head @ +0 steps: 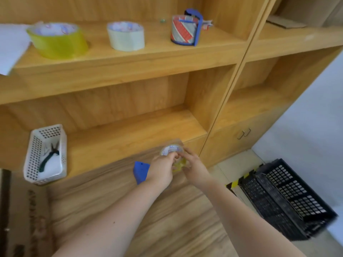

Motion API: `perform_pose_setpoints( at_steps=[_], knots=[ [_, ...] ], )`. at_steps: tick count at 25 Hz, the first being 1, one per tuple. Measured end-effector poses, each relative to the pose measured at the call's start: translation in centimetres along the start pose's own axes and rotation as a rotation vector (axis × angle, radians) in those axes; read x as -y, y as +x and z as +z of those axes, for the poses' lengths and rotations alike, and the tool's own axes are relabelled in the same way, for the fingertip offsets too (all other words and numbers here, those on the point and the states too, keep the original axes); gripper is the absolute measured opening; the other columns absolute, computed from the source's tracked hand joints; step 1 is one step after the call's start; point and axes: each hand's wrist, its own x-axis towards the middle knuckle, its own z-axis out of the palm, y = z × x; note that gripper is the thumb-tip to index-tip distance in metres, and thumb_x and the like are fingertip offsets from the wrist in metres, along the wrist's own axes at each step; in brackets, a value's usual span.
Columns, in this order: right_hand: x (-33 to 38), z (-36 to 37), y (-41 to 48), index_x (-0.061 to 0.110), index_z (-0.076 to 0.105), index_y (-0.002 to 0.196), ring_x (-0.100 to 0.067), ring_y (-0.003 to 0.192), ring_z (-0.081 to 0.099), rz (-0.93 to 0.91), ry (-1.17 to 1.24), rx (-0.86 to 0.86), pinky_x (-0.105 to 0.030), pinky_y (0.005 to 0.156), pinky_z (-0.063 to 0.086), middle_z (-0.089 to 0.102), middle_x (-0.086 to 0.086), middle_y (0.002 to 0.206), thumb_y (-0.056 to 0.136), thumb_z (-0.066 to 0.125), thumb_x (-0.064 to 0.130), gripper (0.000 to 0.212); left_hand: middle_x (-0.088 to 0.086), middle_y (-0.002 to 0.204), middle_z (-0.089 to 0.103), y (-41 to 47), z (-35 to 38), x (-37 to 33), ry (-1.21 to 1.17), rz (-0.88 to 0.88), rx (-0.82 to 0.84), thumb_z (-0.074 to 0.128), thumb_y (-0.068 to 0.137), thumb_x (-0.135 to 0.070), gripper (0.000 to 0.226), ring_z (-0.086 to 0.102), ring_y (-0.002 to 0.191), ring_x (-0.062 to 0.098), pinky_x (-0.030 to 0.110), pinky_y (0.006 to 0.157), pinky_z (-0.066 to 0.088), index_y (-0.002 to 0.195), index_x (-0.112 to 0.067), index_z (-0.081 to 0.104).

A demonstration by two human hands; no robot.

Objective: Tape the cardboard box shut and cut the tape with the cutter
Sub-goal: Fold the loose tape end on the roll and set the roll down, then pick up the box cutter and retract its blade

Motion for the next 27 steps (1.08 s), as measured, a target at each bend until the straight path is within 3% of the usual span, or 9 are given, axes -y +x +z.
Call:
perform_pose_setpoints(
  at_steps=[3,6,10,13,16,19,22,25,27],
  knots=[
    [-4.1,2.4,0.5,0.021,0.058,0.121,-0.026,0.132,0.041,0.064,-0.205,-0.023,-0.033,0.099,0.041,0.029,-0.007,0.152,0.088,0.054,0.005,0.036,0.000,0.122,0.065,1.2,3.3,1.0,0.233,0.100,0.069,0.044,0.088,0.003,0.048,0.053,0.114,0.027,0.029,0.094,0.041,0.127,-0.023,0.052],
    [-7.1,4.5,0.7,0.020,0.062,0.115,-0.031,0.120,0.052,0.173,-0.287,-0.025,-0.039,0.091,0.048,0.031,-0.008,0.151,0.091,0.052,0.012,0.027,0.006,0.111,0.067,1.4,6.2,1.7,0.362,0.126,0.153,0.044,0.087,0.003,0.040,0.053,0.109,0.028,0.028,0.093,0.035,0.119,-0.018,0.055],
    [-8.8,6.8,0.5,0.025,0.062,0.113,-0.034,0.121,0.043,0.181,-0.407,-0.062,-0.044,0.084,0.050,0.039,-0.010,0.144,0.089,0.053,0.018,0.027,0.008,0.105,0.066,1.4,8.0,3.0,0.399,0.098,0.210,0.048,0.085,0.004,0.035,0.055,0.105,0.029,0.031,0.090,0.037,0.113,-0.016,0.056],
    [-8.8,7.1,0.0,0.030,0.059,0.117,-0.035,0.125,0.037,0.159,-0.449,-0.090,-0.046,0.092,0.045,0.039,-0.010,0.144,0.086,0.055,0.015,0.034,0.007,0.110,0.064,0.9,7.3,3.7,0.292,0.129,0.178,0.049,0.086,0.000,0.034,0.055,0.109,0.029,0.035,0.091,0.041,0.113,-0.017,0.058],
    [-7.1,7.2,-2.3,0.029,0.054,0.125,-0.030,0.124,0.036,0.113,-0.325,-0.162,-0.041,0.096,0.040,0.039,-0.007,0.143,0.083,0.058,0.010,0.046,0.004,0.113,0.067,-1.2,4.2,4.7,0.105,0.079,-0.022,0.051,0.089,-0.012,0.030,0.057,0.109,0.026,0.035,0.089,0.042,0.116,-0.022,0.061],
    [-3.8,9.0,-5.6,0.025,0.057,0.122,-0.024,0.119,0.045,0.049,-0.123,-0.146,-0.035,0.095,0.043,0.050,-0.003,0.130,0.080,0.060,0.005,0.046,0.002,0.115,0.068,-4.7,0.1,7.2,-0.023,-0.111,-0.175,0.054,0.089,-0.016,0.032,0.062,0.103,0.024,0.030,0.081,0.045,0.118,-0.026,0.060],
    [-0.2,13.0,-8.4,0.021,0.058,0.119,-0.023,0.110,0.053,0.028,-0.060,0.001,-0.031,0.094,0.044,0.055,-0.003,0.122,0.078,0.058,0.005,0.044,0.006,0.116,0.070,-9.4,-3.4,10.8,-0.062,-0.258,-0.228,0.057,0.087,-0.014,0.034,0.065,0.105,0.026,0.031,0.087,0.048,0.120,-0.025,0.060],
    [3.0,17.6,-11.8,0.015,0.058,0.119,-0.018,0.099,0.057,0.065,-0.020,0.151,-0.020,0.085,0.041,0.061,-0.004,0.110,0.081,0.059,0.006,0.040,0.003,0.118,0.068,-15.1,-5.7,13.4,-0.118,-0.302,-0.254,0.059,0.087,-0.009,0.034,0.062,0.111,0.020,0.022,0.088,0.041,0.118,-0.021,0.061],
    [4.3,20.4,-14.3,0.015,0.060,0.113,-0.015,0.084,0.056,0.108,0.002,0.225,-0.024,0.079,0.044,0.060,0.000,0.094,0.081,0.061,0.010,0.033,0.002,0.114,0.068,-19.0,-6.1,14.6,-0.183,-0.330,-0.252,0.060,0.086,-0.007,0.034,0.062,0.109,0.018,0.020,0.088,0.040,0.117,-0.019,0.061]
  ],
)
